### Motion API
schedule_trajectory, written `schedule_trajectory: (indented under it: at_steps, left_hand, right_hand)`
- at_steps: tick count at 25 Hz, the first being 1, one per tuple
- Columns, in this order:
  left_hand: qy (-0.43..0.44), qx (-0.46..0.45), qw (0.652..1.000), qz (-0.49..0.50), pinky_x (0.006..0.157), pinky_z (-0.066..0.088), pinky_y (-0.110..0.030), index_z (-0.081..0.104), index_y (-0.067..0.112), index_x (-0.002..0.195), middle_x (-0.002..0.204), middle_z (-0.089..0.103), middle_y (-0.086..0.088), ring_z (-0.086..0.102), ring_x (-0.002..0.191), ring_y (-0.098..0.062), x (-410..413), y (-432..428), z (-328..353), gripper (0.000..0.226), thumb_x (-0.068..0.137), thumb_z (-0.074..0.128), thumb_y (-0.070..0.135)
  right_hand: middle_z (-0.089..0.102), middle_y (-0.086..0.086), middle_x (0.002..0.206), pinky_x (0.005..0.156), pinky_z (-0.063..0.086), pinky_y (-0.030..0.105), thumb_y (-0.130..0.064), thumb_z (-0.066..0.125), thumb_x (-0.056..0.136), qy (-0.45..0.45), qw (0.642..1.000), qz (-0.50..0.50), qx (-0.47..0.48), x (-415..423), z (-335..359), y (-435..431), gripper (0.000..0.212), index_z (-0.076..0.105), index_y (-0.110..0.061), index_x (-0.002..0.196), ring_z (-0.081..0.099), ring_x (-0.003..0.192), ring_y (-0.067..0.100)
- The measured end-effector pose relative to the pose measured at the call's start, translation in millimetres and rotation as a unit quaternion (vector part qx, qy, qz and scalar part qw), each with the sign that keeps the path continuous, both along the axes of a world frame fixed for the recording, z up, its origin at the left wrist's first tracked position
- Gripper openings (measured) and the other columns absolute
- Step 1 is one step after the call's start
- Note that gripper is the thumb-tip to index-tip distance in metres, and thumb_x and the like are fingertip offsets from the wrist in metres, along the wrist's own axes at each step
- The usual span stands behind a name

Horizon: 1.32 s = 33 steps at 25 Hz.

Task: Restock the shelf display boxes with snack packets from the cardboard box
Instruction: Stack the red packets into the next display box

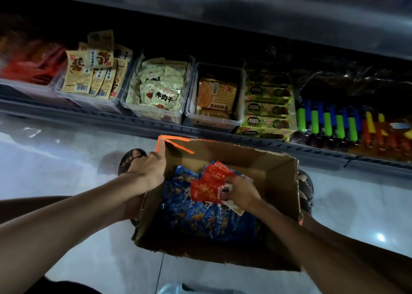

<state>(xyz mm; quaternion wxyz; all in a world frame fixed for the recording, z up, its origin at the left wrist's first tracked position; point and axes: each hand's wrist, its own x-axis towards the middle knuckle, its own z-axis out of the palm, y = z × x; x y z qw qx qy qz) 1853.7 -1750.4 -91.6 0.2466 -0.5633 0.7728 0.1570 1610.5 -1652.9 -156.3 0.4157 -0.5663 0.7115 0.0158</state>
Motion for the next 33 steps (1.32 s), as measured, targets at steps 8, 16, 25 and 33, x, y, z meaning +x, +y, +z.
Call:
schedule_trajectory:
  at_steps: [8,16,25,33]
  left_hand:
    - [0.416,0.222,0.866,0.167,0.077,0.055,-0.033,0.053,0.029,0.130,0.113,0.064,0.000,0.063,0.098,-0.017,-75,-7,153,0.041,0.091,0.056,0.015]
    - [0.559,0.365,0.716,0.205,0.056,0.061,-0.030,0.067,0.010,0.113,0.102,0.073,-0.012,0.072,0.084,-0.020,-97,-7,231,0.039,0.075,0.071,0.002]
    - [0.618,0.302,0.656,0.311,0.053,0.060,-0.030,0.062,0.004,0.113,0.091,0.075,-0.010,0.073,0.080,-0.022,-103,-20,222,0.034,0.080,0.069,0.003]
    - [0.476,0.429,0.750,0.164,0.068,0.062,-0.036,0.060,0.007,0.122,0.113,0.071,-0.011,0.069,0.102,-0.026,-99,-7,229,0.042,0.083,0.071,0.017]
  right_hand:
    - [0.072,-0.008,0.099,0.089,0.054,0.032,-0.021,0.079,0.082,-0.191,0.978,-0.083,-0.015,-49,228,-25,0.029,0.070,-0.020,0.110,0.068,0.095,0.011]
    - [0.077,0.004,0.093,0.066,0.061,0.028,-0.015,0.080,0.079,-0.212,0.970,-0.096,-0.066,-72,329,-18,0.032,0.069,-0.014,0.109,0.075,0.083,0.021]
    - [0.076,0.007,0.104,0.078,0.061,0.031,-0.020,0.065,0.092,-0.360,0.856,-0.345,-0.139,-70,301,-23,0.023,0.066,-0.009,0.113,0.072,0.097,0.021]
    - [0.077,0.001,0.092,0.073,0.059,0.023,-0.013,0.068,0.089,-0.218,0.941,-0.119,-0.231,-80,338,-24,0.011,0.064,-0.008,0.097,0.073,0.085,0.014]
